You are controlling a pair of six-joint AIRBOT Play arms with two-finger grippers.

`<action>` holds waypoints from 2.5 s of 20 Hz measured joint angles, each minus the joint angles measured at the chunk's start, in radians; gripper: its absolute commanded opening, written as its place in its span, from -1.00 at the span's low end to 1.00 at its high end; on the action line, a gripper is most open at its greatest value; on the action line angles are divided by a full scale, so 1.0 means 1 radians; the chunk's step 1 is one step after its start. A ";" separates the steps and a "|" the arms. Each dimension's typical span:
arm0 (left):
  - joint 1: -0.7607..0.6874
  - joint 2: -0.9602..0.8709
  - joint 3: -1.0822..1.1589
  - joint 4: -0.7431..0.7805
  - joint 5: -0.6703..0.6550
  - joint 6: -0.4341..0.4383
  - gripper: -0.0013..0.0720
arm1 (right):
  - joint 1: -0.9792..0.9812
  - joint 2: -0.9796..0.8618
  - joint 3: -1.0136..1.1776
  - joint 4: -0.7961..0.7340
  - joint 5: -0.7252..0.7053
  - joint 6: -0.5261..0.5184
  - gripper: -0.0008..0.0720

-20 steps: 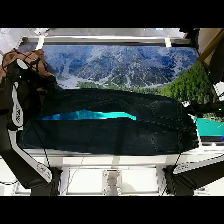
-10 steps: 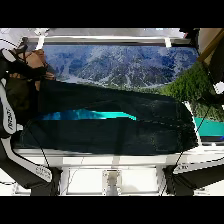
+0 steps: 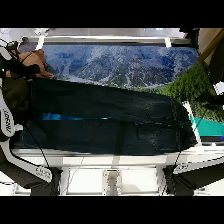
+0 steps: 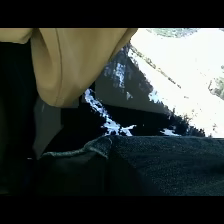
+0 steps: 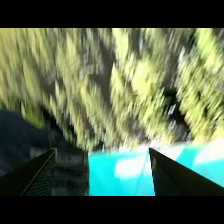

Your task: Fold the clothes and pants, and hang the long-sleeved shirts on hangers.

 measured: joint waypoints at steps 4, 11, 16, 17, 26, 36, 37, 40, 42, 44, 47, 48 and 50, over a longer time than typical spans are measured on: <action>-0.002 0.001 0.000 0.008 -0.012 -0.007 -0.92 | -0.005 -0.082 -0.003 0.073 0.126 -0.024 0.70; -0.002 0.001 0.000 0.011 -0.053 -0.011 -0.92 | 0.000 -0.186 -0.007 0.239 0.215 -0.142 0.30; -0.012 0.002 0.000 0.011 -0.058 -0.011 -0.92 | 0.015 -0.197 -0.007 0.310 0.276 -0.217 -0.72; -0.013 0.002 0.000 0.012 -0.058 -0.011 -0.92 | 0.019 -0.198 -0.007 0.320 0.281 -0.233 -0.81; -0.016 0.022 0.000 0.050 -0.032 -0.017 -0.92 | 0.027 -0.161 0.093 0.318 0.148 -0.220 -0.81; -0.029 -0.014 0.000 0.147 0.169 -0.124 -0.92 | 0.055 -0.129 0.129 0.208 -0.153 -0.031 -0.81; -0.034 -0.035 0.000 0.153 0.182 -0.127 -0.92 | 0.069 -0.131 0.129 0.204 -0.180 -0.029 -0.81; -0.051 -0.094 0.000 0.167 0.212 -0.135 1.00 | 0.120 -0.140 0.130 0.200 -0.269 -0.023 0.43; -0.061 -0.120 0.000 0.167 0.235 -0.156 0.97 | 0.148 -0.144 0.132 0.201 -0.309 -0.013 0.45; -0.068 -0.124 0.005 0.162 0.256 -0.176 0.96 | 0.163 -0.142 0.142 0.203 -0.329 0.006 0.45; -0.063 -0.063 0.016 0.199 0.248 -0.190 0.96 | 0.150 -0.100 0.178 0.190 -0.297 0.032 0.42; -0.060 -0.028 0.017 0.228 0.216 -0.183 0.95 | 0.136 -0.076 0.187 0.173 -0.266 0.037 0.43; -0.047 0.046 0.006 0.302 0.115 -0.151 0.95 | 0.093 -0.005 0.198 0.130 -0.176 0.041 0.43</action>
